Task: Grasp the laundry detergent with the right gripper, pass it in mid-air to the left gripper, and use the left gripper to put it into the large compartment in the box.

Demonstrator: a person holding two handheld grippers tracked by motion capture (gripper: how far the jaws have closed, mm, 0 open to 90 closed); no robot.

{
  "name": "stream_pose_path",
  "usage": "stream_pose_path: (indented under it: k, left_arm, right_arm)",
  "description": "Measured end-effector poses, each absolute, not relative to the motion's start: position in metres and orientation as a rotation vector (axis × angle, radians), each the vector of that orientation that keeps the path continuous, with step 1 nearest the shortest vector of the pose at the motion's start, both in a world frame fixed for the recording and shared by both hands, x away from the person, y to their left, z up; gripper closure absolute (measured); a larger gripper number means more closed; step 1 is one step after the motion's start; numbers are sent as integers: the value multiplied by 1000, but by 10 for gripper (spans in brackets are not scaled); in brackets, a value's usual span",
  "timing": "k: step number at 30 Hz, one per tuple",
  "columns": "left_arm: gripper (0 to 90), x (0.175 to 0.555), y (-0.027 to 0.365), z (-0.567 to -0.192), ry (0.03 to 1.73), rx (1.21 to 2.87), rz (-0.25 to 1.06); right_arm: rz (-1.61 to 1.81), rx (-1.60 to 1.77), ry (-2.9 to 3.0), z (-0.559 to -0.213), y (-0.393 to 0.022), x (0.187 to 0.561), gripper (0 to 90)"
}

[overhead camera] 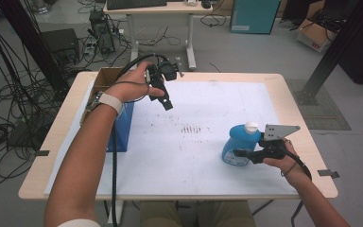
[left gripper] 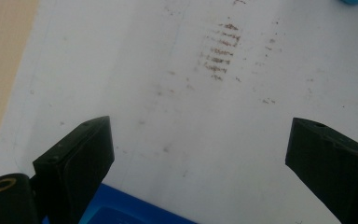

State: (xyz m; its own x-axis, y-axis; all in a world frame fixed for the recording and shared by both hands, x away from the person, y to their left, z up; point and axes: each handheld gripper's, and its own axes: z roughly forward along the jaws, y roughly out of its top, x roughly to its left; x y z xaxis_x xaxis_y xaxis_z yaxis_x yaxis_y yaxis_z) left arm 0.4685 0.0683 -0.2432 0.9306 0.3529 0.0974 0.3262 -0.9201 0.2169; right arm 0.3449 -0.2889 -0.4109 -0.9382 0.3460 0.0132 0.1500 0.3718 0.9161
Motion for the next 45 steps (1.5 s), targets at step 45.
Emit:
stream_pose_path:
  k: [45]
  left_arm:
    - [81, 468, 70, -243, 517, 2885, 206]
  right_arm:
    - [1601, 445, 2452, -411, -289, 345, 432]
